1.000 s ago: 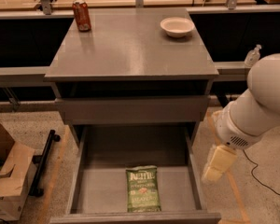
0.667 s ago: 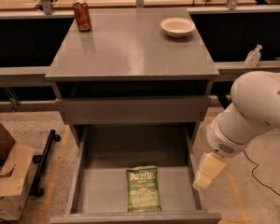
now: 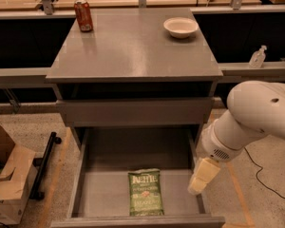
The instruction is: Pick green jalapeno chip bag from middle drawer and place on counter
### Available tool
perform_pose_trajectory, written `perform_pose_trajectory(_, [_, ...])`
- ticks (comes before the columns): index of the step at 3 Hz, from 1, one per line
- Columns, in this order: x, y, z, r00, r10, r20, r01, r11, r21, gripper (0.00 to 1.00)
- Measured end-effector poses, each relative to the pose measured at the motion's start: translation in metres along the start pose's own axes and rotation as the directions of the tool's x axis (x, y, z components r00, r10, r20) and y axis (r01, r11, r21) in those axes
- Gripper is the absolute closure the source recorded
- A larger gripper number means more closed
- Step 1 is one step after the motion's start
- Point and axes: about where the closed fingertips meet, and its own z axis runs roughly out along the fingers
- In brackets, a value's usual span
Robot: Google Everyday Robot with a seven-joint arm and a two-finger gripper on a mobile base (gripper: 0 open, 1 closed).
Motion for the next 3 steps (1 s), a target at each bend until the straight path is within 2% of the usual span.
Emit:
perform_pose_trajectory(1, [-0.013, -0.011, 0.048, 0.999, 0.003, 0.034, -0.002, 0.9998, -0.021, 0.00])
perform_pose_trajectory(2, [-0.017, -0.023, 0.117, 0.994, 0.056, 0.089, -0.051, 0.9970, -0.057, 0.00])
perform_pose_trajectory(3, [-0.017, -0.023, 0.117, 0.994, 0.056, 0.089, -0.051, 0.9970, -0.057, 0.00])
